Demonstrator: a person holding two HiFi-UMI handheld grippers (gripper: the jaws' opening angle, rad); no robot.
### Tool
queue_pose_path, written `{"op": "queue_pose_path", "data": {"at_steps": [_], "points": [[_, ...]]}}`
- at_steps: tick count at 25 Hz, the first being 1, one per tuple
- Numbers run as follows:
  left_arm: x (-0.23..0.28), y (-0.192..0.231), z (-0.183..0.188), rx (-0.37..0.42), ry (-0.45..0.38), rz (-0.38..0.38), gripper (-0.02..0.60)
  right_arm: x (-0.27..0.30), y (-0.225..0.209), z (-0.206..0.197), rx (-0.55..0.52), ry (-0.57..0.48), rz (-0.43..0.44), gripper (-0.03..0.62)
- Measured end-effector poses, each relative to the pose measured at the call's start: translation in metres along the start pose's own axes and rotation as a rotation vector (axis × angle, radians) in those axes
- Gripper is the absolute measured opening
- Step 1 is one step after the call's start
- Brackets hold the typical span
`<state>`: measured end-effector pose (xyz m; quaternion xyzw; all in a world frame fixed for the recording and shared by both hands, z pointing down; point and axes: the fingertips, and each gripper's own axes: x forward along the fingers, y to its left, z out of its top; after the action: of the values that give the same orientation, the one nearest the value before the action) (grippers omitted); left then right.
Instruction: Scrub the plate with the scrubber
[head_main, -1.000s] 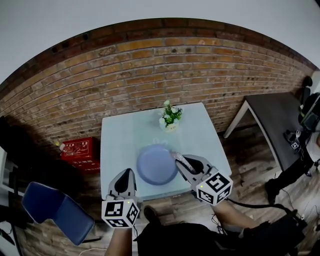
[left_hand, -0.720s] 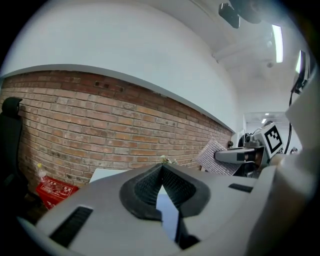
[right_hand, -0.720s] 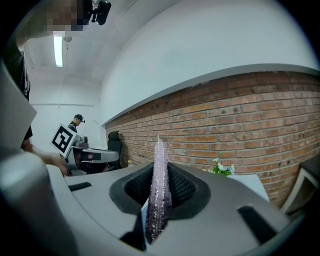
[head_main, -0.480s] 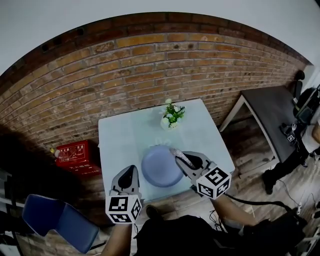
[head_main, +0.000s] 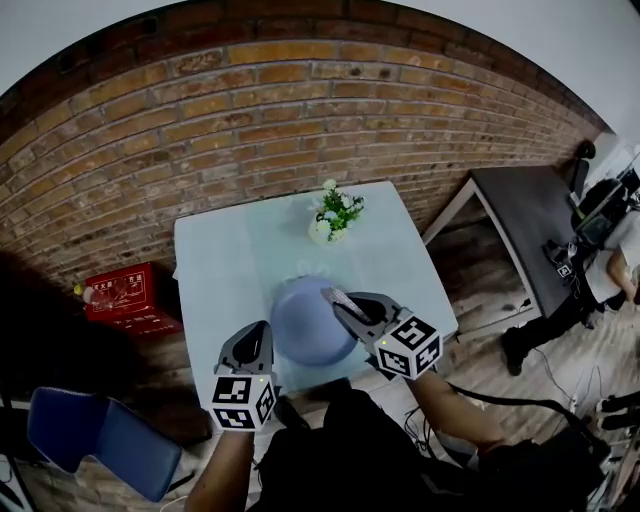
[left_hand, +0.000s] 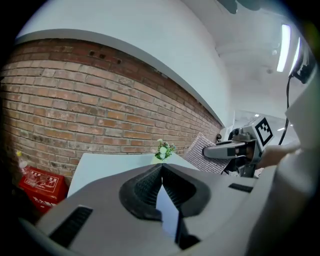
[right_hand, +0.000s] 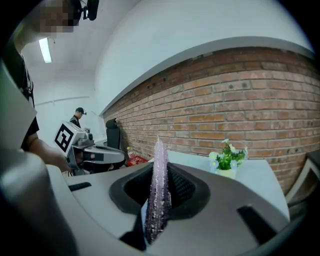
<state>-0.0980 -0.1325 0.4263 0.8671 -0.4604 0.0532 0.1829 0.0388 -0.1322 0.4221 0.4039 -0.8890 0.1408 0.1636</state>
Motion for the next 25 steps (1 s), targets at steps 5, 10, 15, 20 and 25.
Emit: {"op": "queue_pose_path", "data": {"at_steps": [5, 10, 15, 20, 25], "points": [[0.024, 0.007, -0.024, -0.026, 0.058, 0.02, 0.012, 0.028, -0.015, -0.029, 0.024, 0.07, 0.063, 0.065], [0.041, 0.011, -0.051, -0.02, 0.117, 0.046, 0.012, 0.056, -0.023, -0.059, 0.042, 0.138, 0.157, 0.066], [0.05, 0.024, -0.079, -0.064, 0.173, 0.117, 0.012, 0.087, -0.022, -0.086, 0.041, 0.208, 0.255, 0.066], [0.057, 0.041, -0.103, -0.087, 0.215, 0.197, 0.012, 0.113, -0.016, -0.106, 0.036, 0.262, 0.355, 0.066], [0.061, 0.048, -0.123, -0.093, 0.258, 0.232, 0.011, 0.133, -0.019, -0.12, 0.036, 0.308, 0.403, 0.066]]}}
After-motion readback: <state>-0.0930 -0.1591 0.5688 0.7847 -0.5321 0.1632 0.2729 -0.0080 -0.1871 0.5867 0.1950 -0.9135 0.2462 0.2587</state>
